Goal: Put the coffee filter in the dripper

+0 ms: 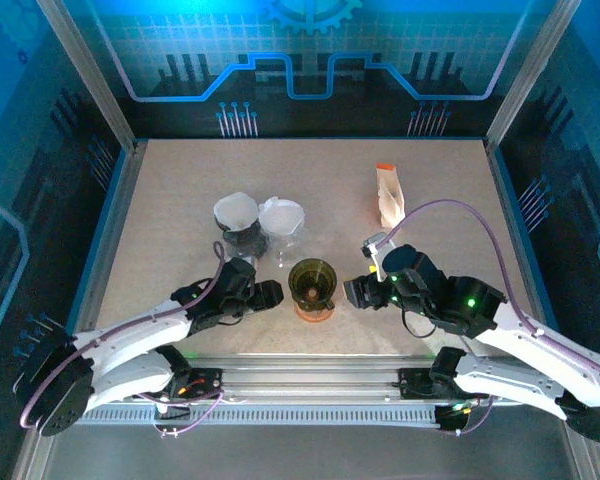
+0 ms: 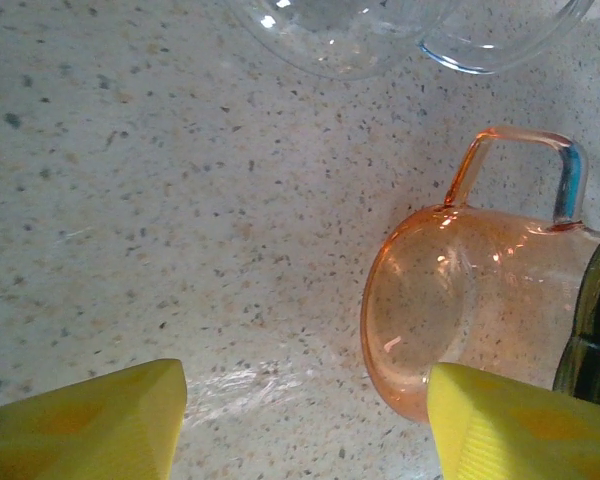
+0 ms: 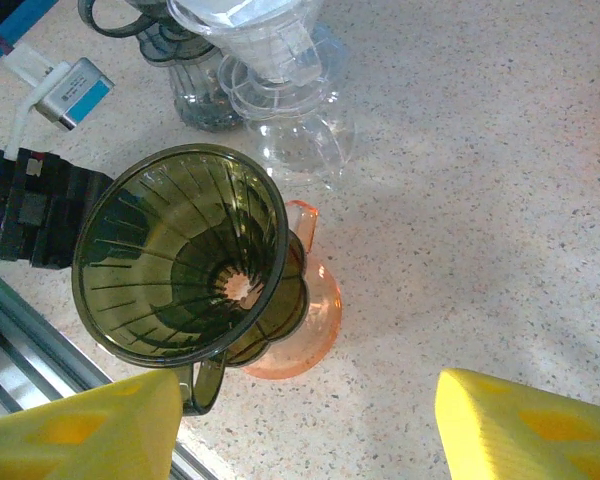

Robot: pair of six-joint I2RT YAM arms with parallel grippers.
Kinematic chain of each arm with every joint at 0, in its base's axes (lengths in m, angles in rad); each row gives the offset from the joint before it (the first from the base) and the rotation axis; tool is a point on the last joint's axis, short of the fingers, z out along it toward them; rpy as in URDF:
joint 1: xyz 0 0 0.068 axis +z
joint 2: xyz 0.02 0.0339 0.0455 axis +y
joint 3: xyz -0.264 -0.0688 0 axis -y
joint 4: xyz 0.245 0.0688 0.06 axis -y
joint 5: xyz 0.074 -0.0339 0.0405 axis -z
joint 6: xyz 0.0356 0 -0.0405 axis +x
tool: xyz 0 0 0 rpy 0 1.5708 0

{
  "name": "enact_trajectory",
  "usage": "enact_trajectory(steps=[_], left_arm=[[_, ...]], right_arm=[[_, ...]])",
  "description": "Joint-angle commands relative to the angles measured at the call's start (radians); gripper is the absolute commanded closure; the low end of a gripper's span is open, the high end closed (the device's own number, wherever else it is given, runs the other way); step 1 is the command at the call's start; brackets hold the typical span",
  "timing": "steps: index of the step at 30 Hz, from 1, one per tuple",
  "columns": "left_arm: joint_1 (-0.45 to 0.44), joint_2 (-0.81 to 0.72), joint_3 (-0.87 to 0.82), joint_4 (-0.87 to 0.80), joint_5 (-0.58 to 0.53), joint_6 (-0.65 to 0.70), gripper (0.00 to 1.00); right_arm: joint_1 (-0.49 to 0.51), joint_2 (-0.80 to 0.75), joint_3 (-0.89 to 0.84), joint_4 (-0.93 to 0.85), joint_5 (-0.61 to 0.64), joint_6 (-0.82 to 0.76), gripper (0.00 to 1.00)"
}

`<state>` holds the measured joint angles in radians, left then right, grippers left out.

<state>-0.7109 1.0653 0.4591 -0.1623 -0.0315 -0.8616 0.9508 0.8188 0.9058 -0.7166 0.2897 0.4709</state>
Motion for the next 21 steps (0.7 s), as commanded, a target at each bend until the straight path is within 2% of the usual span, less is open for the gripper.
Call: enact_trajectory(steps=[1,21], left_arm=[[-0.015,0.036,0.036,0.066,0.035,0.01,0.34],[-0.037,0.084,0.039,0.106,0.053,-0.003,0.34]], right_arm=[[-0.016,-0.021,-0.014,-0.018,0.024,0.017,0.32],[-0.035,-0.033,-0.048,-0.006,0.006,0.029,0.32]])
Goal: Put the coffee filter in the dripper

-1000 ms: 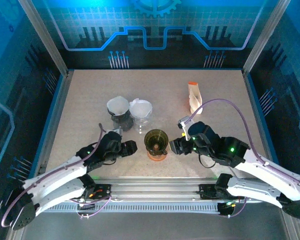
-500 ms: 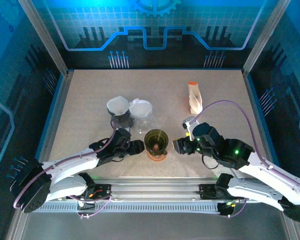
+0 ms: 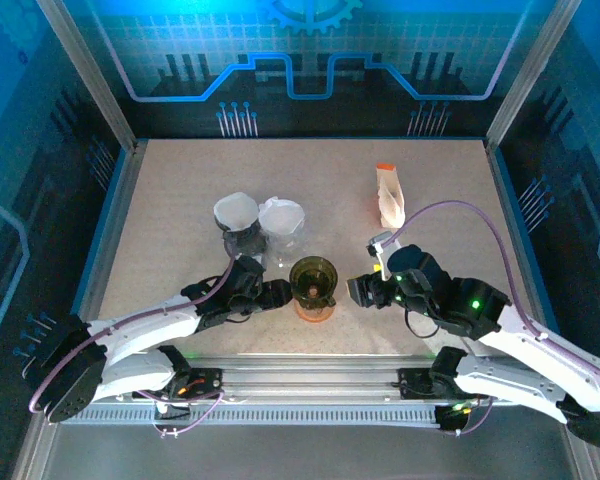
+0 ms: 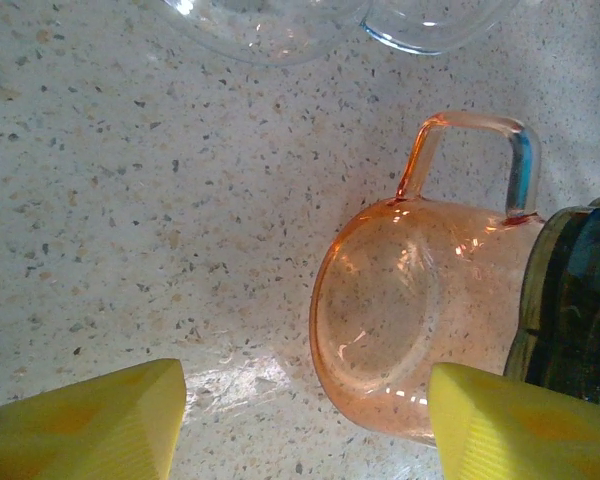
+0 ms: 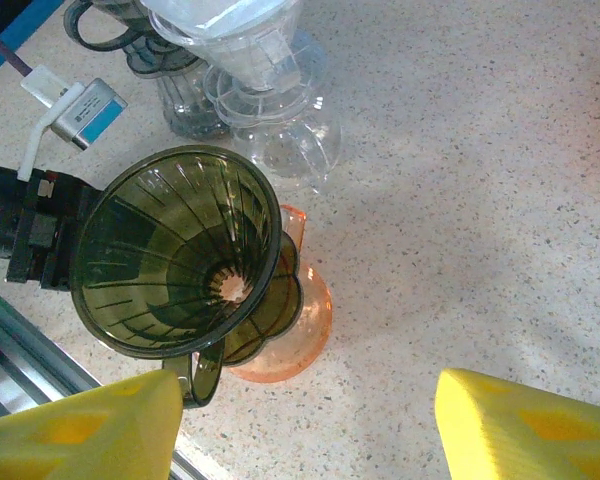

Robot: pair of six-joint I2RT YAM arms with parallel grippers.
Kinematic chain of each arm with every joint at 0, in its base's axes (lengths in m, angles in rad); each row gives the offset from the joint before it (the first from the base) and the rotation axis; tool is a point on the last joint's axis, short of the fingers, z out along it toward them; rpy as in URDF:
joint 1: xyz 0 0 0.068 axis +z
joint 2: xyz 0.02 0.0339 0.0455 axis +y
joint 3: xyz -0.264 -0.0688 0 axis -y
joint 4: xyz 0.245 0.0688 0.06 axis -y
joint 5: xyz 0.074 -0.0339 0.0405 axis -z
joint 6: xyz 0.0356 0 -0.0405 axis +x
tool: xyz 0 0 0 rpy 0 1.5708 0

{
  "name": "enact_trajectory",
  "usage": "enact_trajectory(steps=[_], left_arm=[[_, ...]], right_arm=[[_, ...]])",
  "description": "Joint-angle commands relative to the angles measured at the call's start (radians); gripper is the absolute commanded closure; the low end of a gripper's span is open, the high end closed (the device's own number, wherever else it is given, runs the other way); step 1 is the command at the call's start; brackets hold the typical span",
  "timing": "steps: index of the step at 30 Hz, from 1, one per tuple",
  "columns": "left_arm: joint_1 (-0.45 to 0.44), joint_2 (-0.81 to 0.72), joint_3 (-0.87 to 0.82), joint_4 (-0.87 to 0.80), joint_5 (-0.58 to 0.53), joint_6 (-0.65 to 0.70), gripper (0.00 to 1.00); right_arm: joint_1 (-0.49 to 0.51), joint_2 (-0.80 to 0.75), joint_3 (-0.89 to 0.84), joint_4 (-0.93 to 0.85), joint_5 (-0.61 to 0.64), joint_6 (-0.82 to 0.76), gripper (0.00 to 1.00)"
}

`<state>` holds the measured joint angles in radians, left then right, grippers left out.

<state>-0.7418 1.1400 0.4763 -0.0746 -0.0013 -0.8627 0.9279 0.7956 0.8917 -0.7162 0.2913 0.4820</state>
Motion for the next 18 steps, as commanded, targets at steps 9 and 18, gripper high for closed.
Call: enact_trajectory(steps=[9,18], left_arm=[[-0.004,-0.041,-0.018,-0.067,-0.024,-0.031,0.28],[0.001,-0.292,-0.002,-0.216,-0.095,-0.01,0.01]], right_arm=[[-0.014,-0.013,-0.042,-0.002,0.003,0.026,0.31],[-0.054,0.023,-0.028,0.04,0.007,0.015,0.31]])
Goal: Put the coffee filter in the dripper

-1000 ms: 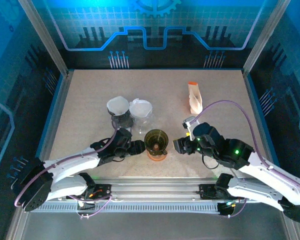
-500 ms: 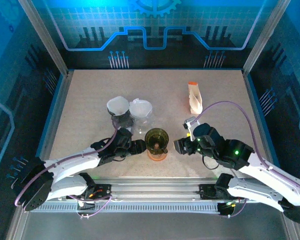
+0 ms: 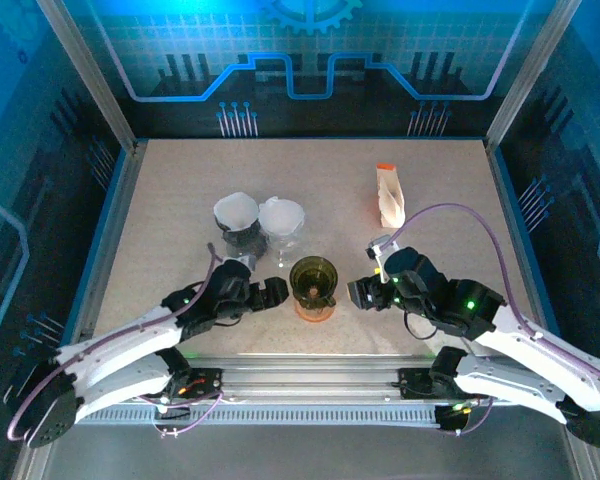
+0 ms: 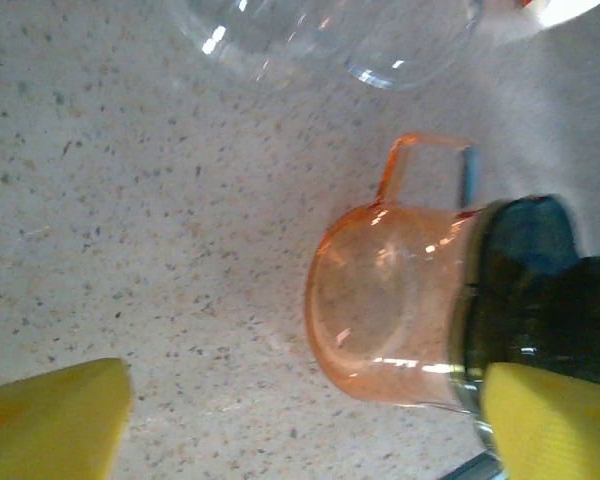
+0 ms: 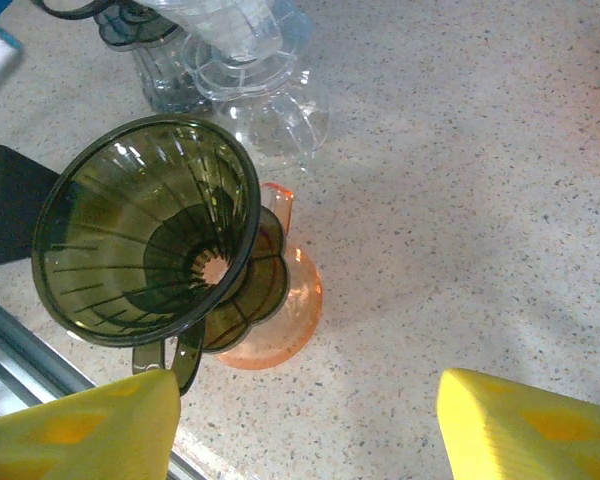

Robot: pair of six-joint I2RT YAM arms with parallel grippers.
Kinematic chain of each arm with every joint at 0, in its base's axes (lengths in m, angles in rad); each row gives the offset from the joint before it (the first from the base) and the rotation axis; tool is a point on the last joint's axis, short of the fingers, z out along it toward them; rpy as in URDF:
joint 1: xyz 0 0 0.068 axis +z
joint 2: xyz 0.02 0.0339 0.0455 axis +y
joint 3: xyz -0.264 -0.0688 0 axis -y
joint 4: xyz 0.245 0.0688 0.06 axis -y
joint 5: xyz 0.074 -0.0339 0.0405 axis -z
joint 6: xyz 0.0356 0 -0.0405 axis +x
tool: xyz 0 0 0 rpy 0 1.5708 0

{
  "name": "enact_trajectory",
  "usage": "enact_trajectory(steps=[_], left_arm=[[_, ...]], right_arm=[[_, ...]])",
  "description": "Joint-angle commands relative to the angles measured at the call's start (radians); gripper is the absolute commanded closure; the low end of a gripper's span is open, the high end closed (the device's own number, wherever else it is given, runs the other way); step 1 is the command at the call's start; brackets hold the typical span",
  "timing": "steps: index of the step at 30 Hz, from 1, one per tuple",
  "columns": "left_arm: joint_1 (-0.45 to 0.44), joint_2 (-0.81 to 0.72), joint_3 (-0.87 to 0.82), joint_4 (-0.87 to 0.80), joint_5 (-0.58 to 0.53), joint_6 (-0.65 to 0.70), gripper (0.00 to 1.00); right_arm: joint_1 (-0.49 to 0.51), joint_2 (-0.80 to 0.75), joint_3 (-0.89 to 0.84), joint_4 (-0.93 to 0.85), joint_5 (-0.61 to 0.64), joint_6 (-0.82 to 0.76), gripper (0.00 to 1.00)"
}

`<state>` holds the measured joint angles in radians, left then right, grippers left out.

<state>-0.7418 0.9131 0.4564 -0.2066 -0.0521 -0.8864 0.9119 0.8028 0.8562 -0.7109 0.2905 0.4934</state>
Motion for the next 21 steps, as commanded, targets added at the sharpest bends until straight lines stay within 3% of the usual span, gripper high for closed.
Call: enact_trajectory(steps=[1,7,13,17,21], left_arm=[[0.002,-0.091,0.027,-0.098,-0.051,0.02,0.01],[0.003,-0.197,0.071,-0.177,-0.11,0.067,0.01],[0.003,-0.257,0.041,-0.155,-0.093,0.058,0.01],[0.005,-0.269,0.028,-0.142,-0.081,0.058,0.01],[0.005,-0.264,0.021,-0.139,-0.081,0.058,0.01]], right_arm=[[-0.058,0.028,0.014,0.046,-0.015,0.0,0.31],[-0.229,0.146,0.08,0.141,-0.118,-0.058,0.34],[-0.475,0.315,0.153,0.23,-0.244,-0.097,0.37],[-0.588,0.471,0.245,0.255,-0.238,-0.131,0.38],[-0.658,0.631,0.355,0.239,-0.205,-0.173,0.47]])
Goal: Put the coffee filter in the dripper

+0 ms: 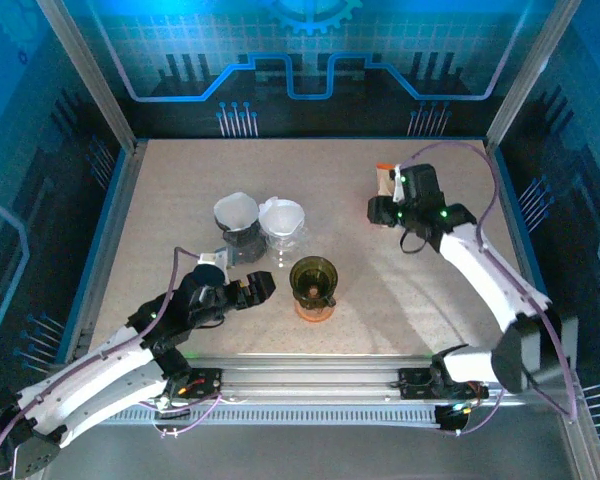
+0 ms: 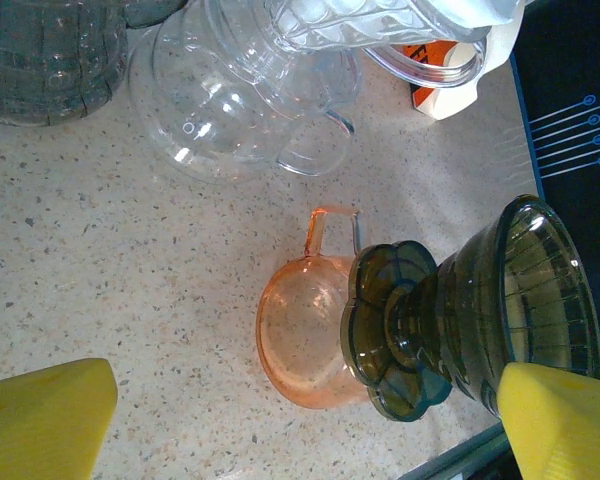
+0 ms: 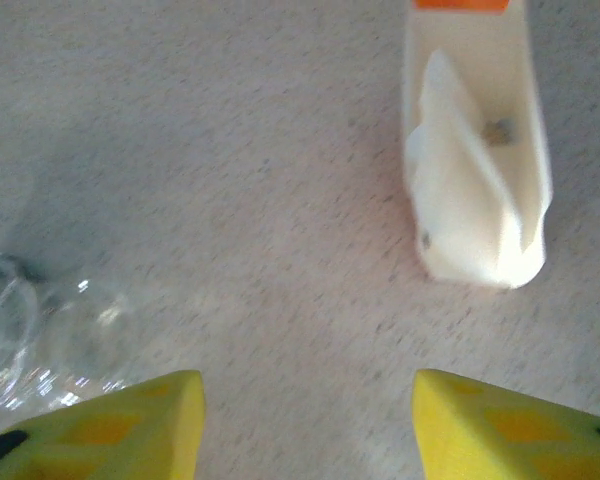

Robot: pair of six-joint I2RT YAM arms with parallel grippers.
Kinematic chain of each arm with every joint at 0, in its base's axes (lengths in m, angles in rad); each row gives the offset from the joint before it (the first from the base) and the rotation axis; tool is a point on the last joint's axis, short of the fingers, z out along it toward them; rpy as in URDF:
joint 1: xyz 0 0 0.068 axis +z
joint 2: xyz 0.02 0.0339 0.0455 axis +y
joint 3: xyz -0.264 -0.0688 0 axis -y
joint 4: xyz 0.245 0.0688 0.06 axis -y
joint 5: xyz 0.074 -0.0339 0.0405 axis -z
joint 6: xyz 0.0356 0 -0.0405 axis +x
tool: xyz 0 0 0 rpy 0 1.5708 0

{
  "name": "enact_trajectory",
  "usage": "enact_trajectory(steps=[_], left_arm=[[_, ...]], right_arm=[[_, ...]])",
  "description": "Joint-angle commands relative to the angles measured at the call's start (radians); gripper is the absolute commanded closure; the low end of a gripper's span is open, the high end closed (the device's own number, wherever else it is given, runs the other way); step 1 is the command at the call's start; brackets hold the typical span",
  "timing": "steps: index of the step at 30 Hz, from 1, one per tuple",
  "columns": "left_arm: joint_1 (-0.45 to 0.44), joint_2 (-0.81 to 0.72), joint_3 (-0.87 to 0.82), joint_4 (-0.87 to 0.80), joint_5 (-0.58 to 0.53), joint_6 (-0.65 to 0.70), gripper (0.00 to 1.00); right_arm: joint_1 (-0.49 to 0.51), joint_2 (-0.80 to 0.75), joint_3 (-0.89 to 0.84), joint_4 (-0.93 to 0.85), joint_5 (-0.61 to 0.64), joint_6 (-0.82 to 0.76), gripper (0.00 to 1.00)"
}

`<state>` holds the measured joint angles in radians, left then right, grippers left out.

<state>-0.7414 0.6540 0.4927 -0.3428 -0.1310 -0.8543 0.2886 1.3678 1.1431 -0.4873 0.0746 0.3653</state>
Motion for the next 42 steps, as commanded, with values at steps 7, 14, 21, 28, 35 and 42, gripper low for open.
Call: enact_trajectory(steps=[7,14,21,28,35,42], left_arm=[[0.008,-0.008,-0.026,-0.012,-0.012,0.032,0.01],[0.015,-0.006,-0.034,-0.013,-0.022,0.038,0.01],[0.026,0.001,-0.038,-0.008,-0.016,0.045,0.01],[0.031,0.001,-0.045,0.011,-0.007,0.05,0.01],[0.035,0.013,-0.046,0.018,0.004,0.054,0.01],[0.037,0.009,-0.049,0.013,0.004,0.051,0.01]], right_arm=[[-0.067,0.302,0.23,-0.053,0.168,-0.187,0.63],[-0.069,0.432,0.304,-0.082,0.241,-0.273,0.65],[-0.068,0.524,0.363,-0.094,0.282,-0.299,0.66],[-0.069,0.574,0.388,-0.077,0.314,-0.316,0.68],[-0.067,0.625,0.414,-0.072,0.318,-0.321,0.72],[-0.051,0.614,0.39,-0.022,0.364,-0.342,0.88]])
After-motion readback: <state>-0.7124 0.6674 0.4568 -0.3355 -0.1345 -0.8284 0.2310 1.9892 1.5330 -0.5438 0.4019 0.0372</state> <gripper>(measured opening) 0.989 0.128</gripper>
